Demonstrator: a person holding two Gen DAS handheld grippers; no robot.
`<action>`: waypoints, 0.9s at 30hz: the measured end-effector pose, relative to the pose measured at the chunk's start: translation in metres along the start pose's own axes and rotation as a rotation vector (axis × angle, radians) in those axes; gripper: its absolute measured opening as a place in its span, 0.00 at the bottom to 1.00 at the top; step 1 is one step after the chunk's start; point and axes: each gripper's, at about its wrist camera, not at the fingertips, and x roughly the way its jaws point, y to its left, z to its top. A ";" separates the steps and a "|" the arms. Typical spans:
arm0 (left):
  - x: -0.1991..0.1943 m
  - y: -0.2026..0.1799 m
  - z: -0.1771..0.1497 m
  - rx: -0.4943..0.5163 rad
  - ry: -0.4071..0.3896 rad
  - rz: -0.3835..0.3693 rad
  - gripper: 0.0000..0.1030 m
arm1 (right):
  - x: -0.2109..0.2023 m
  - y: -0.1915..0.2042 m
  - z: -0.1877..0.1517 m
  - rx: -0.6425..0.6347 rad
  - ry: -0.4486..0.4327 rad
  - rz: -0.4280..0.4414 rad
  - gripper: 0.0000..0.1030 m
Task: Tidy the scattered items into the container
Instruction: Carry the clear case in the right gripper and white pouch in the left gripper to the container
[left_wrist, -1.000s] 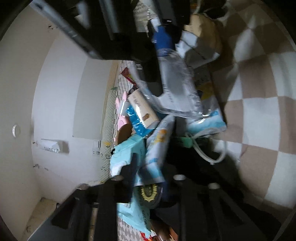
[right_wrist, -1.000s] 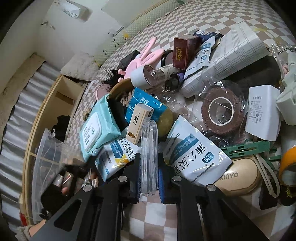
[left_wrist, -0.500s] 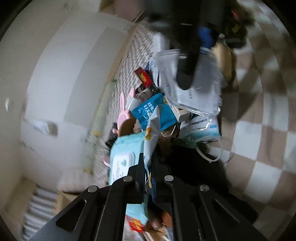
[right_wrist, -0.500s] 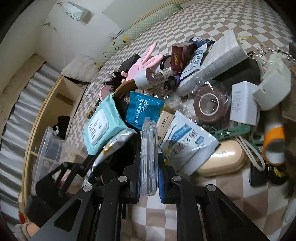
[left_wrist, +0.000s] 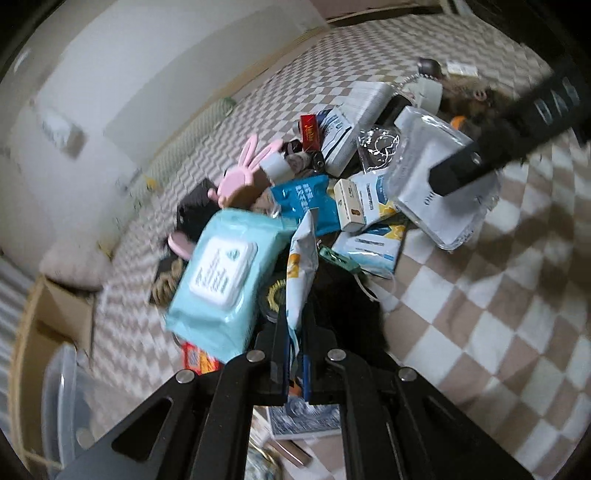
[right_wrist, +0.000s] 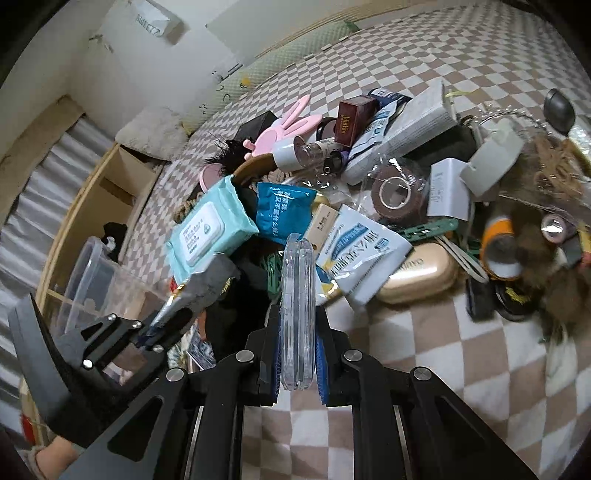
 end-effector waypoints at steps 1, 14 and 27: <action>-0.004 0.004 -0.001 -0.030 0.003 -0.011 0.05 | -0.002 0.002 -0.002 -0.007 -0.003 -0.010 0.16; -0.064 0.049 -0.019 -0.281 -0.057 -0.039 0.05 | -0.038 0.056 -0.018 -0.163 -0.085 -0.103 0.16; -0.128 0.090 -0.037 -0.433 -0.144 0.047 0.05 | -0.074 0.125 -0.020 -0.283 -0.177 -0.096 0.16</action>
